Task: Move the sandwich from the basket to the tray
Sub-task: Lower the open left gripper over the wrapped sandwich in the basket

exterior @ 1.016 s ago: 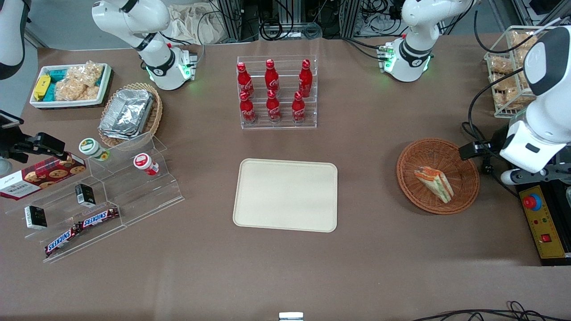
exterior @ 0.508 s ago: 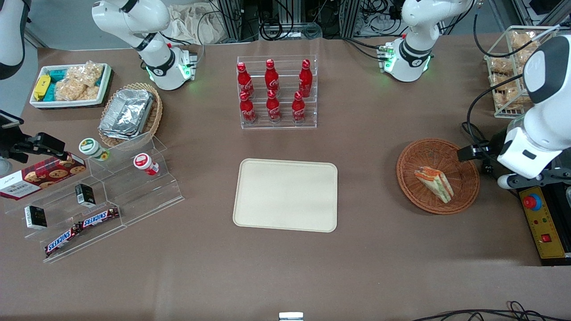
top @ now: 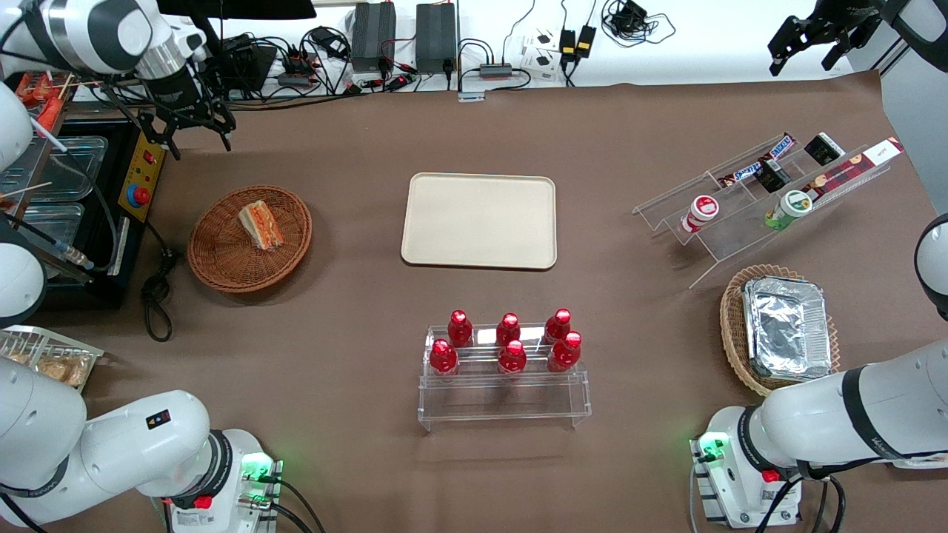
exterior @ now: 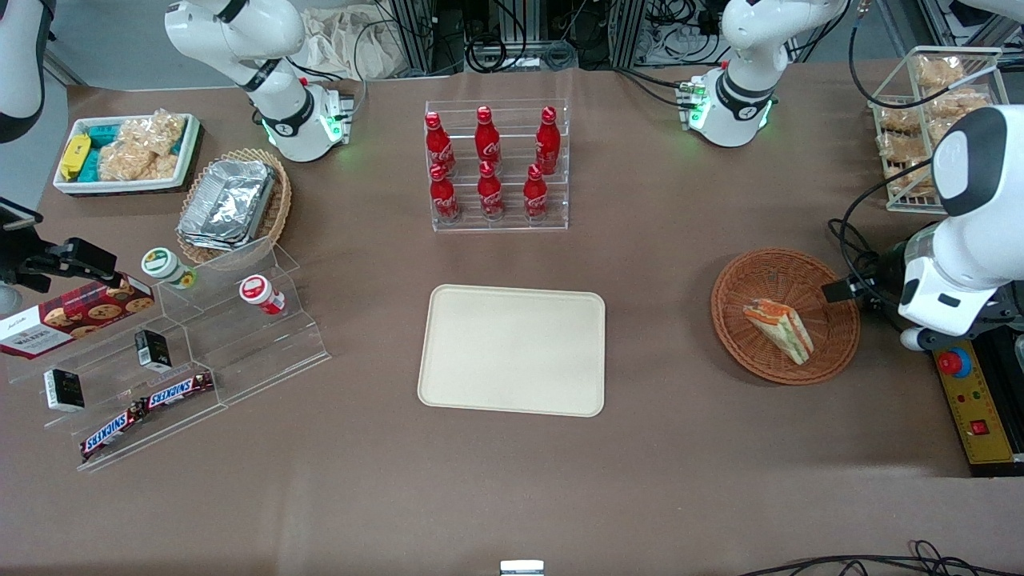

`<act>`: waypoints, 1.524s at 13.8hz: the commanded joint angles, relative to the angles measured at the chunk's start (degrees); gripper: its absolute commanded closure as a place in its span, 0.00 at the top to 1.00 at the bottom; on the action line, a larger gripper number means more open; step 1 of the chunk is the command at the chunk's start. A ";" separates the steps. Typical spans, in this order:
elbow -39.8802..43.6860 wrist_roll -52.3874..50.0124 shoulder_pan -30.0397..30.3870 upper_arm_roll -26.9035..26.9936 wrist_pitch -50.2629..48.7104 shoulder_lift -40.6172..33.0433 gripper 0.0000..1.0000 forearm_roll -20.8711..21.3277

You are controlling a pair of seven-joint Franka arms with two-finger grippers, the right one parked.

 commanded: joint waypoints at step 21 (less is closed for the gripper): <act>-22.86 -25.85 2.15 0.63 38.75 6.00 0.99 1.06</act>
